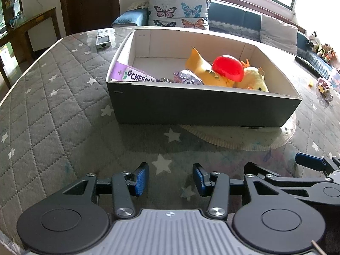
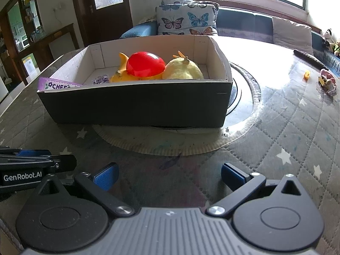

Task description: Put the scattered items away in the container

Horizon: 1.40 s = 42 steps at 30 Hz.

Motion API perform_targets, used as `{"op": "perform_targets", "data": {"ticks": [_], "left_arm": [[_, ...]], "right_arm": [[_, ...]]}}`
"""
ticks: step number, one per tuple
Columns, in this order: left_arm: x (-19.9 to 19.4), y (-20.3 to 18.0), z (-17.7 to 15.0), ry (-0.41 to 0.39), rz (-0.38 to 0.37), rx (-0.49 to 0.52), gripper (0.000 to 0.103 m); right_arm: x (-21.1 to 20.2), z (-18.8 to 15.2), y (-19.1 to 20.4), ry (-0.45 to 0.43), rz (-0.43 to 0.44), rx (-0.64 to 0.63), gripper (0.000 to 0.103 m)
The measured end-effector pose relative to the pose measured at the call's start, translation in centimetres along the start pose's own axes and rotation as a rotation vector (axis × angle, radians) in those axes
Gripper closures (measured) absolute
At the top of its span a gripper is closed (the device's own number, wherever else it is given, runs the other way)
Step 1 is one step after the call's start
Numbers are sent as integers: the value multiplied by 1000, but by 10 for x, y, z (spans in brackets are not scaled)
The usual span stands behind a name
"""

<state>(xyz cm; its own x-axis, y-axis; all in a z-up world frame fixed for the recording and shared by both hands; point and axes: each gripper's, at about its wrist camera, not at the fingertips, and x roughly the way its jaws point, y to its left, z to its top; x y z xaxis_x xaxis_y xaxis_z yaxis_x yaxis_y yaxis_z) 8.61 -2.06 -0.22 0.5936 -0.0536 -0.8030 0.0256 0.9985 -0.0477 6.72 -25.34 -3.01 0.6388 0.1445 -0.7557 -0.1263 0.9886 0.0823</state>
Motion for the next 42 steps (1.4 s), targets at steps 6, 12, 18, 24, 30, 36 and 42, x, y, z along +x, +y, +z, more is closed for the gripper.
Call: {"op": "perform_targets", "data": {"ticks": [6, 12, 18, 24, 30, 36, 42], "left_arm": [[2, -2, 3, 2, 5, 3, 55], [4, -3, 7, 3, 10, 5, 56], [6, -4, 9, 10, 12, 10, 56], [6, -4, 9, 7, 12, 8, 56], [7, -4, 11, 2, 13, 8, 56], [7, -3, 13, -4, 12, 0, 59], [8, -4, 15, -10, 16, 1, 60]], "right_arm": [[2, 2, -2, 4, 2, 3, 0], [5, 6, -3, 8, 3, 6, 0], [8, 8, -3, 10, 1, 3, 0], [8, 8, -3, 9, 2, 2, 0], [9, 9, -4, 7, 3, 6, 0], [11, 11, -3, 7, 3, 3, 0], [13, 13, -2, 6, 2, 4, 0]]}}
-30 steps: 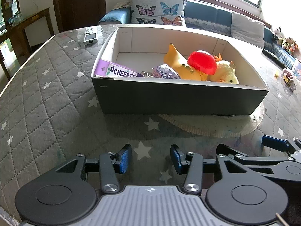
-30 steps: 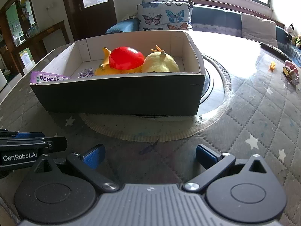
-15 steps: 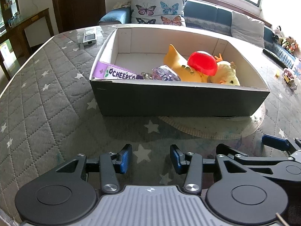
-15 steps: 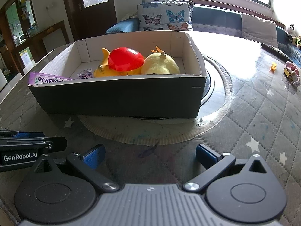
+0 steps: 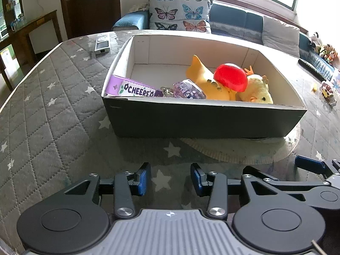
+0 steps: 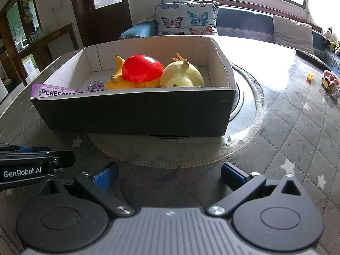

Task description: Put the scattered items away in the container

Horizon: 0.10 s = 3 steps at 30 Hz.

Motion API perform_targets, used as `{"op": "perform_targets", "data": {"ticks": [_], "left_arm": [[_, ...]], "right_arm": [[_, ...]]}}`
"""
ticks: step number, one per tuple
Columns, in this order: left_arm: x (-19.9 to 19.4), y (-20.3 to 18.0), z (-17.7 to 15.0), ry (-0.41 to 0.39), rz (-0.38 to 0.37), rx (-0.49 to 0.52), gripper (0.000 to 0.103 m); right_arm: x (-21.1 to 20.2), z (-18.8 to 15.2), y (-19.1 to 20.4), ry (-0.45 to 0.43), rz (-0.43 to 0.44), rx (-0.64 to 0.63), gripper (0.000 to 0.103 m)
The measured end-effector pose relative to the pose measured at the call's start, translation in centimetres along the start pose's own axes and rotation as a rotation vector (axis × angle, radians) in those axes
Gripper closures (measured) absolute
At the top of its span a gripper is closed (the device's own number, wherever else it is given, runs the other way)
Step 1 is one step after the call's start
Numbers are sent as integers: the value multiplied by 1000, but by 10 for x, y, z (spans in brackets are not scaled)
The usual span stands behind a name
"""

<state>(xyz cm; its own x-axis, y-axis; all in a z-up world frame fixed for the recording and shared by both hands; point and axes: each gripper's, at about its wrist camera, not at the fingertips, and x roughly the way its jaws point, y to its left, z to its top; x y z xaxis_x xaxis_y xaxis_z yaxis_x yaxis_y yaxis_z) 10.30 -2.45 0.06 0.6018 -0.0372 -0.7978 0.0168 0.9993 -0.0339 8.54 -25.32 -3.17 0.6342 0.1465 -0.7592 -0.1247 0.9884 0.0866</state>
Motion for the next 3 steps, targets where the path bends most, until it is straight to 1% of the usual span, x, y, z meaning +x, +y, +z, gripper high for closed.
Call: {"op": "perform_targets", "data": {"ticks": [3], "left_arm": [[1, 0, 1, 0, 1, 1, 60]], "right_arm": [[1, 1, 0, 1, 0, 0, 0]]}}
